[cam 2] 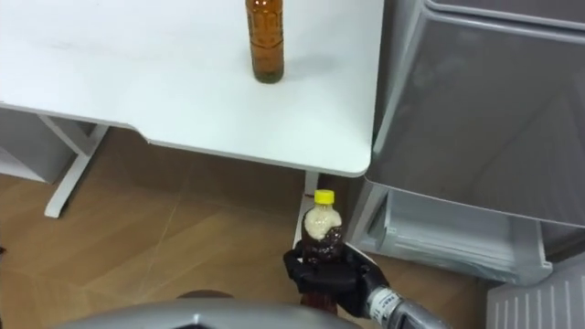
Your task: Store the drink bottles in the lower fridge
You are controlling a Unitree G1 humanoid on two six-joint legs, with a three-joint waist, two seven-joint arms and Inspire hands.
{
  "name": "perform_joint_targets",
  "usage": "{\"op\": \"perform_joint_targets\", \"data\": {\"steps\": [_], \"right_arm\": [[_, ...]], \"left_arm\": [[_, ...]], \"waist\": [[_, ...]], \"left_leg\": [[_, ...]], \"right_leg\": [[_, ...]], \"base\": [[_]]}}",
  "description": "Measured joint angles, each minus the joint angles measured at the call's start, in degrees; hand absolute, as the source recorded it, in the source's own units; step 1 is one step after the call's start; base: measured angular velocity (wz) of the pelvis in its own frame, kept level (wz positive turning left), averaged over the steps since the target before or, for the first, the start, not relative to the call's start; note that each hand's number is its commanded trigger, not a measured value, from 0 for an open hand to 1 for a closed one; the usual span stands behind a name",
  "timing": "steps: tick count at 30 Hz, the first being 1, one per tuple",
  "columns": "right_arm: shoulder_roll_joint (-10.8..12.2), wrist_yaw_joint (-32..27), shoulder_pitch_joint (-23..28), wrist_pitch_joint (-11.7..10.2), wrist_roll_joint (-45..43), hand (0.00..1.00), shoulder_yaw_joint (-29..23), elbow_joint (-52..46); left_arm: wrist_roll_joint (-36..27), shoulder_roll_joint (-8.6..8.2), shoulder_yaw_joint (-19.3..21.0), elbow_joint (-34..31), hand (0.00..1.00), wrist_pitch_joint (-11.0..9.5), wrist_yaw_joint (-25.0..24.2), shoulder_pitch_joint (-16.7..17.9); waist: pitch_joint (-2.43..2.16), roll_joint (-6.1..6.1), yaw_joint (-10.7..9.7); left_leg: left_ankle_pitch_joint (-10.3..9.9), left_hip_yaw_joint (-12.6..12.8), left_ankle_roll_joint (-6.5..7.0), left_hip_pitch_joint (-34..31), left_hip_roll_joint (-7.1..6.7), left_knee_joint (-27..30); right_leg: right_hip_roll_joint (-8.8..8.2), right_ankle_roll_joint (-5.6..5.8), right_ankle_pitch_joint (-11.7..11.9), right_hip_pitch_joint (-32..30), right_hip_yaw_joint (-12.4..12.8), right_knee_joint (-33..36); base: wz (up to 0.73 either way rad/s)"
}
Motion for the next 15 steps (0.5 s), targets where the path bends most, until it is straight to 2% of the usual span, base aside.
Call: {"op": "perform_joint_targets", "data": {"steps": [4,6,10,11,12,14,15], "right_arm": [[-0.1,-1.8,0.6,0.5,0.2,1.0,-0.4,-0.6],[-0.5,-2.9,1.1,0.9,0.2,1.0,-0.2,-2.1],[-0.4,-5.1,1.0,1.0,0.5,1.0,1.0,-2.6],[-0.4,-5.6,1.0,1.6,0.4,1.0,1.4,-2.7],[-0.5,-5.9,1.0,2.1,0.4,1.0,1.4,-2.8],[-0.6,-7.4,1.4,3.7,0.4,1.0,1.4,-3.8],[-0.8,-7.8,1.7,4.2,0.4,1.0,1.4,-4.6]], "left_arm": [[0.0,0.58,3.4,0.8,0.0,0.0,4.5,0.0],[-0.4,0.88,3.9,1.9,0.0,0.0,6.9,0.0],[-2.4,0.97,5.7,8.6,0.0,0.1,12.2,0.6],[-4.6,0.97,5.9,10.5,0.0,0.4,13.3,1.1],[-6.1,0.97,5.9,11.3,0.0,0.6,13.7,1.9],[-9.7,0.79,5.4,15.0,0.0,1.8,14.6,6.5],[-10.7,0.78,4.8,16.3,0.0,1.9,14.8,7.4]], "waist": [[-0.15,0.45,1.1],[-0.08,0.83,1.9],[0.05,1.13,2.2],[-0.15,1.5,2.3],[-0.11,1.44,2.3],[-0.19,1.17,2.0],[-0.2,1.19,1.9]], "left_leg": [[0.0,-0.9,0.02,0.1,-0.29,0.4],[0.0,-1.1,0.03,0.5,-0.4,0.4],[0.4,-1.4,0.05,0.7,-0.52,-0.1],[0.4,-1.4,0.05,0.7,-0.56,-0.2],[0.4,-1.4,0.05,0.7,-0.58,-0.2],[0.4,-0.9,0.11,0.9,-0.65,-1.0],[0.4,-0.9,0.11,1.0,-0.68,-1.1]], "right_leg": [[-0.18,0.02,0.0,0.7,-0.9,0.0],[-0.19,0.09,-0.1,1.0,-0.9,-0.6],[-0.23,0.1,-0.1,1.1,-1.2,-0.7],[-0.25,0.08,-0.1,1.0,-1.2,-0.7],[-0.29,0.08,-0.1,1.0,-1.2,-0.7],[-0.37,0.07,-0.1,0.8,-0.8,-0.7],[-0.38,0.07,-0.1,0.8,-0.8,-0.7]], "base": [[0.09],[0.06],[0.04],[0.0],[-0.05],[-0.08],[0.0]]}}
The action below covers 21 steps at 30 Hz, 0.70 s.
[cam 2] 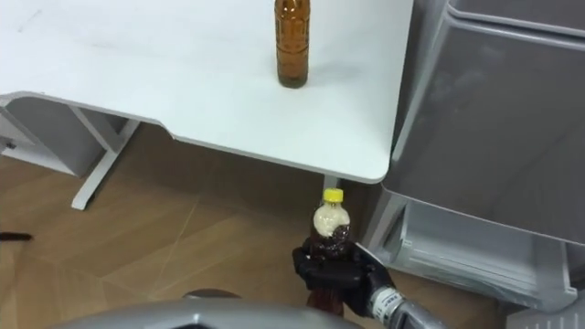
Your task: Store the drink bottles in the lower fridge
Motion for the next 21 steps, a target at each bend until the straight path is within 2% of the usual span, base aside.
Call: {"op": "perform_joint_targets", "data": {"steps": [2,4,7,11,12,14,15,17,21], "right_arm": [[-0.2,-0.6,0.6,0.6,0.3,1.0,0.3,-1.8],[0.0,-0.9,0.4,0.6,0.9,1.0,0.2,-2.0],[0.1,-1.7,-0.6,1.7,0.9,1.0,0.4,-2.0],[0.1,-1.9,-1.3,1.8,2.7,1.0,0.7,-2.0],[0.1,-2.0,-1.4,2.2,3.7,1.0,0.8,-2.0],[0.0,-3.1,-1.8,3.3,6.0,1.0,1.5,-1.9],[-0.1,-3.5,-1.8,3.8,7.1,1.0,1.8,-1.9],[-0.2,-4.2,-2.0,5.2,10.4,1.0,2.8,-1.9],[-0.1,-5.5,-2.3,6.1,13.6,1.0,4.5,-1.6]], "left_arm": [[-2.8,-0.17,-3.0,5.0,0.0,1.2,1.1,3.3],[-3.3,-0.45,-5.4,9.9,0.0,2.5,1.8,4.8],[-7.4,-0.69,-8.1,17.4,0.0,5.2,2.2,5.8],[-8.8,-0.69,-12.8,25.1,0.0,5.7,1.8,5.8],[-8.8,-0.69,-14.7,29.0,0.0,6.1,1.4,5.9],[-8.9,-0.73,-18.1,35.9,0.0,8.6,0.3,6.0],[-9.1,-0.73,-18.8,37.6,0.0,9.1,-0.2,5.9],[-12.2,-0.7,-22.0,44.0,0.0,11.4,-2.3,6.1],[-13.6,-0.76,-27.5,51.1,0.0,14.7,-6.3,7.6]], "waist": [[-0.16,-0.87,0.1],[-0.23,-1.39,0.2],[-0.23,-1.73,0.2],[-0.16,-1.82,0.3],[-0.11,-1.74,0.2],[0.01,-1.79,0.2],[0.04,-1.86,0.1],[0.26,-2.18,-0.1],[0.53,-2.67,-0.2]], "left_leg": [[0.0,0.0,-0.02,0.1,-0.03,-0.6],[0.0,0.1,-0.03,0.3,-0.02,-0.7],[0.0,0.7,-0.02,1.4,0.02,-1.6],[0.0,0.8,0.0,1.7,0.06,-1.9],[0.0,1.1,-0.01,1.9,0.15,-2.1],[0.0,1.4,-0.02,1.9,0.29,-2.6],[0.0,1.5,-0.02,1.9,0.32,-2.6],[0.0,1.8,-0.02,1.8,0.33,-2.6],[0.0,2.4,0.0,1.4,0.34,-2.6]], "right_leg": [[-0.02,0.01,0.0,-0.1,-0.1,-0.2],[-0.03,0.02,0.0,-0.2,0.1,-0.2],[-0.07,0.03,0.0,0.2,0.7,-0.1],[-0.07,0.04,0.0,0.3,0.7,-0.1],[-0.07,0.04,0.0,0.3,0.9,0.0],[0.01,0.04,0.0,0.3,1.2,0.0],[0.03,0.04,0.0,0.2,1.2,0.0],[0.04,0.04,0.0,0.1,1.7,0.0],[0.01,0.05,0.0,-0.6,2.5,-0.1]], "base": [[0.0],[-0.06],[-0.1],[-0.03],[-0.12],[-0.1],[-0.04],[-0.07],[-0.09]]}}
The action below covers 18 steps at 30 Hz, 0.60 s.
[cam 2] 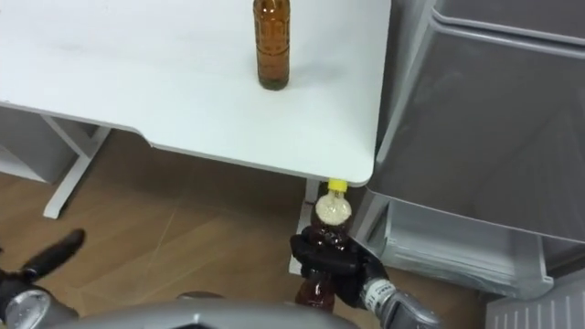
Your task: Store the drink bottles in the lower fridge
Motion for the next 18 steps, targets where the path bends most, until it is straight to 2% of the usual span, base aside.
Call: {"op": "perform_joint_targets", "data": {"steps": [5,7,10,13,18], "right_arm": [[-0.1,-1.1,-1.5,0.6,0.4,1.0,0.5,1.9],[-0.2,-1.4,-1.6,0.6,1.2,1.0,0.5,2.0],[-0.5,-1.6,-1.7,0.6,3.5,1.0,0.5,2.9],[-0.7,-2.2,-2.2,0.7,4.3,1.0,0.0,4.6],[-1.5,-2.2,-2.6,1.1,8.5,1.0,-1.2,7.5]], "left_arm": [[1.3,-0.03,-3.5,9.9,0.0,3.7,-7.2,0.5],[2.0,-0.01,-5.5,11.2,0.0,4.6,-9.0,1.0],[2.0,-0.2,-8.0,14.6,0.0,6.2,-12.8,0.4],[4.2,-0.37,-8.8,17.7,0.0,7.6,-16.1,-0.3],[8.0,0.21,-9.5,20.1,0.0,8.7,-21.2,-0.2]], "waist": [[0.05,-0.2,-2.2],[0.04,-0.32,-3.9],[0.22,-0.53,-5.2],[0.22,-0.73,-6.9],[0.02,-0.83,-8.5]], "left_leg": [[0.0,0.0,0.03,-0.8,-0.03,0.1],[0.0,-0.7,0.03,-1.3,-0.16,0.3],[0.0,-0.5,0.03,-1.6,-0.16,0.2],[0.0,-0.2,0.04,-2.1,-0.14,0.2],[0.0,1.1,0.1,-2.5,0.01,0.3]], "right_leg": [[-0.03,0.0,0.0,-0.6,-0.1,0.0],[-0.14,0.01,0.0,-0.8,-1.0,0.0],[-0.14,0.02,0.0,-1.1,-0.9,0.0],[-0.18,0.07,0.0,-1.8,-0.7,0.0],[-0.18,0.07,0.0,-3.1,0.6,0.6]], "base": [[0.01],[0.15],[0.02],[-0.02],[-0.13]]}}
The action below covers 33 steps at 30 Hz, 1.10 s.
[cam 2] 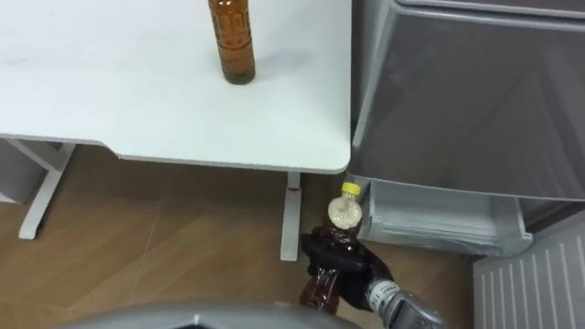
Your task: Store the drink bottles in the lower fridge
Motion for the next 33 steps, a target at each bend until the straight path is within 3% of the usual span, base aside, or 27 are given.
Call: {"op": "perform_joint_targets", "data": {"steps": [14,26,33], "right_arm": [[0.4,-1.3,-0.4,0.3,4.9,1.0,-4.0,4.3],[1.9,-12.7,-0.8,-0.1,16.6,1.0,-9.7,8.1],[2.0,-17.1,-0.8,-0.7,24.2,1.0,-12.1,8.2]], "left_arm": [[3.6,0.82,1.2,2.9,0.0,2.6,-6.7,-1.1],[3.5,1.04,1.8,4.9,0.0,2.4,-7.5,-1.2],[3.5,0.8,2.5,5.5,0.0,2.1,-7.4,-2.0]], "waist": [[0.03,0.71,-3.0],[-0.26,0.02,-5.6],[-0.25,0.08,-6.0]], "left_leg": [[-0.2,1.0,0.06,0.1,0.54,0.5],[-0.3,2.5,0.08,0.4,0.66,0.3],[-0.2,3.2,0.08,1.2,0.69,-0.1]], "right_leg": [[0.35,-0.05,0.0,-0.3,1.5,1.4],[0.44,-0.08,0.1,-1.2,3.2,1.3],[0.46,-0.03,0.0,-1.2,4.0,1.2]], "base": [[-0.03],[-0.06],[-0.04]]}}
